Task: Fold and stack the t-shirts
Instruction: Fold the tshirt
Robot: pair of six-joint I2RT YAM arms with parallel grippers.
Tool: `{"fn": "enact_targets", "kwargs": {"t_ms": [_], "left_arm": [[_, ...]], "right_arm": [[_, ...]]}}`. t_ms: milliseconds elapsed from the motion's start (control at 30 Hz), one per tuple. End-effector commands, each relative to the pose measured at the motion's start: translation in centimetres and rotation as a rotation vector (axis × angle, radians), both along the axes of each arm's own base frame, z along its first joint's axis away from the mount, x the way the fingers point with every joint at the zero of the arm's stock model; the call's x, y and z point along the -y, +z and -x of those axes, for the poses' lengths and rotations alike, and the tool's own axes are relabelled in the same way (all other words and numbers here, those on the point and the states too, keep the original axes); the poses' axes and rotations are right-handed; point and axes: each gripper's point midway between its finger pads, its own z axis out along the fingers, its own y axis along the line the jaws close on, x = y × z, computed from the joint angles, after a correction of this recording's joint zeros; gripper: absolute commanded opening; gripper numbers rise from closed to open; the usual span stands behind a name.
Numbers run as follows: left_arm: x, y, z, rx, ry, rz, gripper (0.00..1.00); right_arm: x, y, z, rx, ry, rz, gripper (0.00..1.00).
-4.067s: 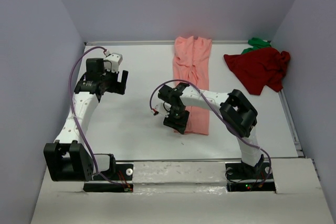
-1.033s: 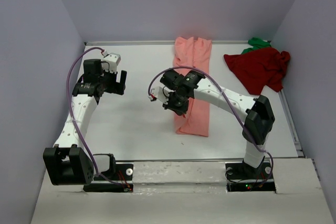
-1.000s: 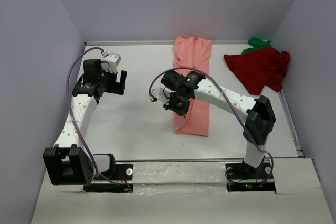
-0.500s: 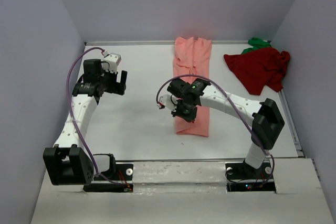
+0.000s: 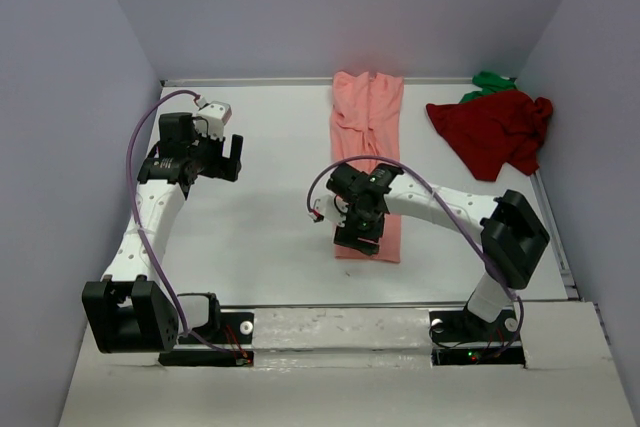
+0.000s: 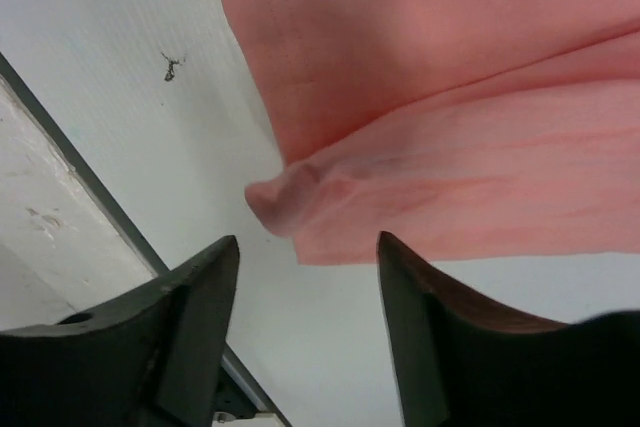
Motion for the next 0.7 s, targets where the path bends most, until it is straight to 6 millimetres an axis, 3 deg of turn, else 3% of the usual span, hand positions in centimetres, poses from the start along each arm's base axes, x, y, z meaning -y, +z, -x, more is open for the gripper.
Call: {"fn": "enact_targets", "kwargs": {"t_ms": [0, 167, 300, 367, 467, 533, 567, 667], "left_arm": [[0.4, -0.1, 0.3, 0.007, -0.032, 0.013, 0.99], [0.4, 0.0, 0.3, 0.009, -0.033, 0.012, 0.99], [0.4, 0.1, 0.4, 0.013, -0.033, 0.012, 0.99], [0.4, 0.4, 0.3, 0.021, -0.03, 0.009, 0.99], [0.3, 0.6, 0.4, 0.03, -0.025, 0.005, 0.99], [0.2, 0.6, 0.5, 0.033, -0.023, 0.003, 0.99], [0.1, 0.7, 0.6, 0.038, -0.019, 0.0, 0.99], [0.0, 0.7, 0.7, 0.04, -0.015, -0.005, 0.99]], "right_arm": [[-0.3, 0.7, 0.0, 0.039, 0.005, -0.041, 0.75], [-0.2, 1.3, -0.8, 0.084, -0.001, -0.035, 0.77], [-0.9, 3.1, -5.3, 0.278, -0.061, -0.048, 0.73], [-1.4, 3.5, -7.9, 0.317, -0.111, -0.051, 0.64], [-2.4, 3.9, -11.6, 0.364, -0.182, -0.066, 0.39], [-3.2, 4.0, -12.6, 0.36, -0.205, -0.079, 0.21], [-3.6, 3.4, -12.9, 0.344, -0.201, -0.07, 0.18], [-5.0, 4.0, -13.2, 0.313, -0.197, -0.098, 0.1]]}}
